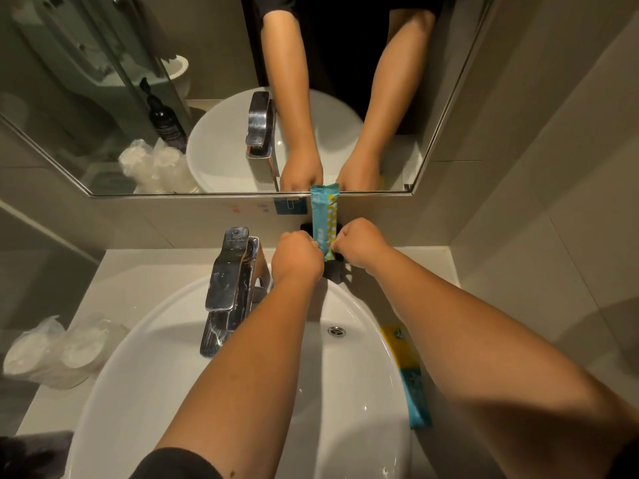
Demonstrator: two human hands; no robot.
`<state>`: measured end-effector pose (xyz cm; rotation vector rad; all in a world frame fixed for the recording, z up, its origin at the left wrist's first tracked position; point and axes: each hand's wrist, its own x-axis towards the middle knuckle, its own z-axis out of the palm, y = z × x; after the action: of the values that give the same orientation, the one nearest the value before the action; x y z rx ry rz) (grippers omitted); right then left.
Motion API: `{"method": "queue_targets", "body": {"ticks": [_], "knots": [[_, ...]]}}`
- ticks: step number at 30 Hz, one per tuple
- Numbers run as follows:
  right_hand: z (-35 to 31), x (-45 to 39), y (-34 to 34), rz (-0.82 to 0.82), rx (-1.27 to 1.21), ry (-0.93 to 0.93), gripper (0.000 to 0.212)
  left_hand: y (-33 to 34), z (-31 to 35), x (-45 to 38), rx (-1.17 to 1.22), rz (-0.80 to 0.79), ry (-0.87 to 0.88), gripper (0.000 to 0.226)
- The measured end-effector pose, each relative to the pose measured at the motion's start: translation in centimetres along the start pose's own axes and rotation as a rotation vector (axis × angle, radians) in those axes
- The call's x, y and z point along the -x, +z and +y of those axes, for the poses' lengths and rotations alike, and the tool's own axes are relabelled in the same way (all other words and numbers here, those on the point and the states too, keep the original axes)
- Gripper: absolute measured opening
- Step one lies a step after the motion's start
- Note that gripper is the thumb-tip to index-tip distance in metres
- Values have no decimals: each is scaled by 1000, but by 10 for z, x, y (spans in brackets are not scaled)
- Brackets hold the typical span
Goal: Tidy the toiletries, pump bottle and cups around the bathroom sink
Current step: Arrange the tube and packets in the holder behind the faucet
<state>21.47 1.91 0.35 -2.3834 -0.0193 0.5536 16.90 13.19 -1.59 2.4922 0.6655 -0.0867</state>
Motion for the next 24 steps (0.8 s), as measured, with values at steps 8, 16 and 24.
{"method": "queue_targets", "body": {"ticks": [8,16,24], "knots": [[0,4,2,22,28,-14,30,-1,0,2,46,3,-30,23],[1,18,-5,63,-6,-79,21,-4,4,9,64,22,-10,25],[8,48,-22,220,249,-222,33,-20,6,41,-57,78,82,30]]}}
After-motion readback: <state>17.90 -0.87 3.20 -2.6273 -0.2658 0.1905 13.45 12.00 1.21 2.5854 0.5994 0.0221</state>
